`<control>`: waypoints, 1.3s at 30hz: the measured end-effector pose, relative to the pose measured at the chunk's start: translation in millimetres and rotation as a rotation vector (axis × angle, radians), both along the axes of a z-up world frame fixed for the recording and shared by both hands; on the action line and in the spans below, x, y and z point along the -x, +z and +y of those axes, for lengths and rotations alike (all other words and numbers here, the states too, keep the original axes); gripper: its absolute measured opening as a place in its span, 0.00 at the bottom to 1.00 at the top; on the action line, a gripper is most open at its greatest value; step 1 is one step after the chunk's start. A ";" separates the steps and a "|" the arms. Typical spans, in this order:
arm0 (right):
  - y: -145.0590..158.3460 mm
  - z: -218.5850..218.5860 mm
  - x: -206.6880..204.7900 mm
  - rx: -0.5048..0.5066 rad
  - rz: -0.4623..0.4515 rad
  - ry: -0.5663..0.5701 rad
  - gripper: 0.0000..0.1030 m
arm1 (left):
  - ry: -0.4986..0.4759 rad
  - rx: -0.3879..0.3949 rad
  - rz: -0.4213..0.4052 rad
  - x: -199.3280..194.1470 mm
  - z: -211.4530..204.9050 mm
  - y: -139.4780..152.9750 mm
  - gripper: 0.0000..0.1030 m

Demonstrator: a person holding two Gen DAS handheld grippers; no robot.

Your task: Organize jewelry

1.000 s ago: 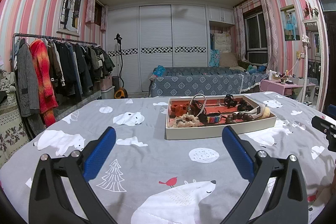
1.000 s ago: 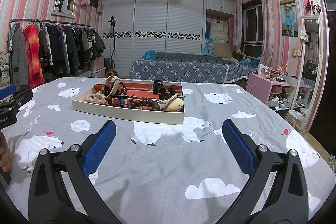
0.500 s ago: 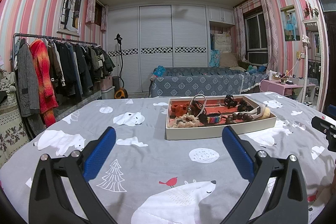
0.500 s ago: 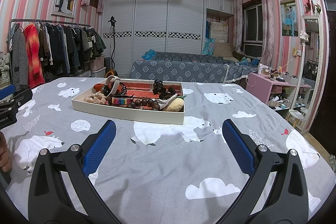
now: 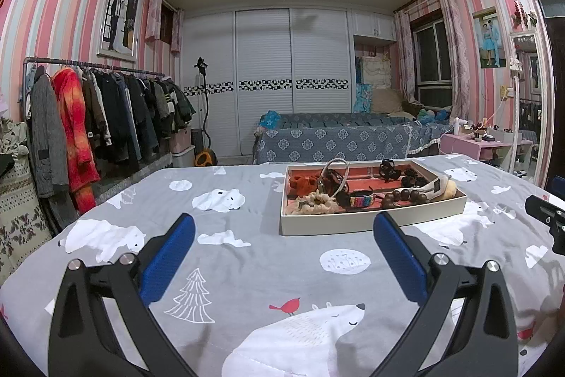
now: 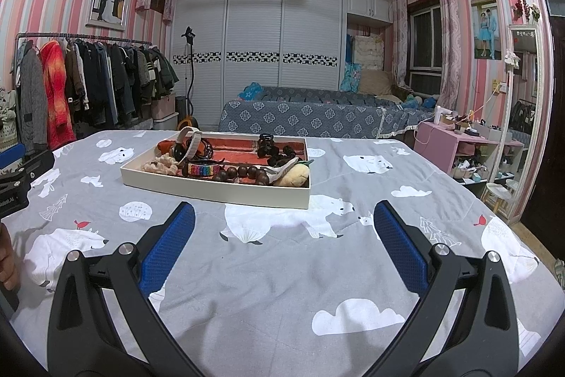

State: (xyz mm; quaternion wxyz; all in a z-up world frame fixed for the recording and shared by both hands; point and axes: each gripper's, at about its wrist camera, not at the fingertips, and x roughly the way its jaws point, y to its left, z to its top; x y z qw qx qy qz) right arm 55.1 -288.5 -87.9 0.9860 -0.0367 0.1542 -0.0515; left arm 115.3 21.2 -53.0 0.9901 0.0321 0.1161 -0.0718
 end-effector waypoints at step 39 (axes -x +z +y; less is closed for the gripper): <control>0.9 -1.1 -0.3 0.003 0.004 0.003 0.96 | 0.001 -0.004 0.008 -2.5 0.7 -1.5 0.96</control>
